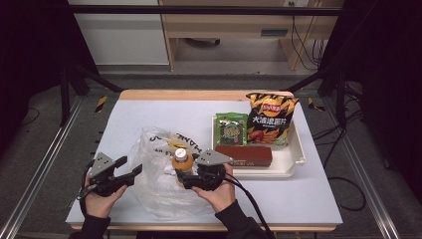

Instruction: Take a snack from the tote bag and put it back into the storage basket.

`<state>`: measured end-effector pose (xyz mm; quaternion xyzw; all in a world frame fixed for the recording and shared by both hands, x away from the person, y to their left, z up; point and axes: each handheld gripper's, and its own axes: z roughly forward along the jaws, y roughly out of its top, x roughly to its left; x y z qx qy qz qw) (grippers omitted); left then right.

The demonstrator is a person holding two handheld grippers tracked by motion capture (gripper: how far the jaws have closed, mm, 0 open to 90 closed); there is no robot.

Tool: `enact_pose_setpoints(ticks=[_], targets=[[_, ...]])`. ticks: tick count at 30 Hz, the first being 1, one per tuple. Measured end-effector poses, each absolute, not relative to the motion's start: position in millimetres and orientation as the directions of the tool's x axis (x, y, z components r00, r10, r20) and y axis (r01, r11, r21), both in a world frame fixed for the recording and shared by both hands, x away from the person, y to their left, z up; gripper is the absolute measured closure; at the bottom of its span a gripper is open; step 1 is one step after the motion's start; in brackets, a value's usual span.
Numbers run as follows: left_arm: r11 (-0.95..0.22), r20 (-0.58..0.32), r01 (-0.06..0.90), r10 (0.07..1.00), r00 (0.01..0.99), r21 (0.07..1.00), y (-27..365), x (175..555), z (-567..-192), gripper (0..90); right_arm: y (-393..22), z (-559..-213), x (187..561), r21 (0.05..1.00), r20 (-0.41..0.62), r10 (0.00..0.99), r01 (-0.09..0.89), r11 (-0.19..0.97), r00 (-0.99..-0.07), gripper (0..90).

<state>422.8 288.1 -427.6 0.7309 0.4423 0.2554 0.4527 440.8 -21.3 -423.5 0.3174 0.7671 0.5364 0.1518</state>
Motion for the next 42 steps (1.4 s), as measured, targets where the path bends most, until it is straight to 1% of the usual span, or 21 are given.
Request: enact_pose_setpoints(ticks=[10,15,26,31,42], targets=[[-0.206,-0.025,0.423,0.877,0.481,0.883,287,424,-429,34.2,-7,-430,448,0.913,0.109,0.653,0.335,0.232,-0.749,26.3],[-0.203,-0.026,0.422,0.878,0.478,0.883,288,424,-430,34.1,-5,-432,448,0.910,0.098,0.656,0.334,0.245,-0.748,29.4],[-0.204,-0.026,0.422,0.878,0.478,0.883,288,424,-430,34.0,-5,-429,447,0.901,0.094,0.672,0.349,0.256,-0.735,30.2],[-0.205,-0.025,0.424,0.879,0.476,0.882,288,424,-430,33.9,-7,-423,443,0.892,0.097,0.676,0.364,0.266,-0.731,30.4],[-0.203,-0.026,0.424,0.880,0.475,0.882,289,424,-430,33.9,-15,-387,434,0.920,0.086,0.657,0.313,0.237,-0.749,30.4]])
